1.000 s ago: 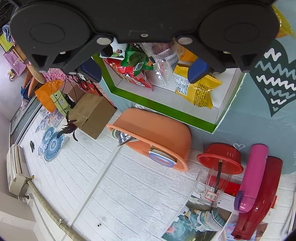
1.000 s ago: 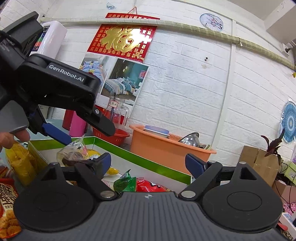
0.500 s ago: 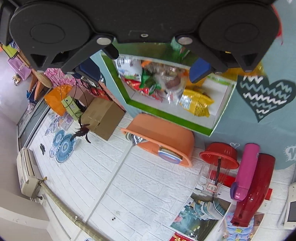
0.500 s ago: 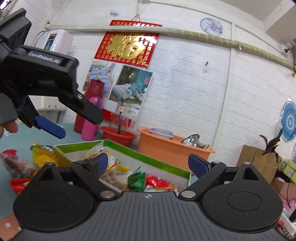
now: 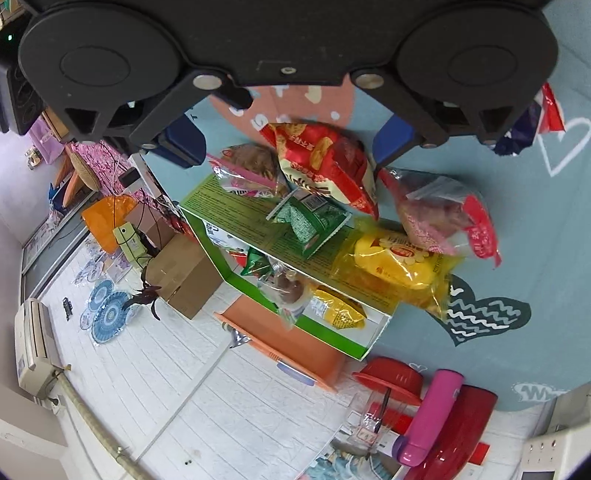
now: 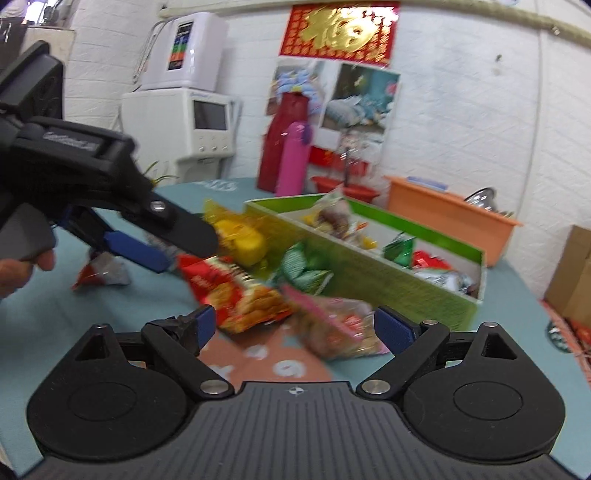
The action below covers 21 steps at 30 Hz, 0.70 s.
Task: Organize snacks
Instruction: 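Move both grippers back toward the remaining snacks, then grasp the red cracker bag with the left gripper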
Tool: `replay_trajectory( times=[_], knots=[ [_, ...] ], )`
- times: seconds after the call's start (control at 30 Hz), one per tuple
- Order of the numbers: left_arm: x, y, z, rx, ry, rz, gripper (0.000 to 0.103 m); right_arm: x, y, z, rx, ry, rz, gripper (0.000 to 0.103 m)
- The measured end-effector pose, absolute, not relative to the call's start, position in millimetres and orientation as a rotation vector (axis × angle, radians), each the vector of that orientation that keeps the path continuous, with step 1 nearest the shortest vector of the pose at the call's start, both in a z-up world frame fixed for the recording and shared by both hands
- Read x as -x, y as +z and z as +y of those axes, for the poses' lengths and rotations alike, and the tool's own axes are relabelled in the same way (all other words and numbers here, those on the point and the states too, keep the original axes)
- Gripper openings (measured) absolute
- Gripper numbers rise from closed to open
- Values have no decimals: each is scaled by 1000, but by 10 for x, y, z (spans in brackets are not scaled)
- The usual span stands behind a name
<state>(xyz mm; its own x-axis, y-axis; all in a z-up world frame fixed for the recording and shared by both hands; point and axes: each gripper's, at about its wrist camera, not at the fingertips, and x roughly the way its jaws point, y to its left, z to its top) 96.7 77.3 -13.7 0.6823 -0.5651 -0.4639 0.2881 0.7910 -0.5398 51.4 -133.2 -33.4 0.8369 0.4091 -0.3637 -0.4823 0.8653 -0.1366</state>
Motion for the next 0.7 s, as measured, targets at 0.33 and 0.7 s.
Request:
replay_trajectory(
  times=[0.33, 0.7],
  knots=[
    [-1342, -272, 788, 477, -458, 722, 41, -908, -364, -1007, 164, 550, 459, 96],
    [-809, -525, 826, 540, -542, 804, 26, -503, -369, -1356, 134, 582, 516, 43]
  ],
)
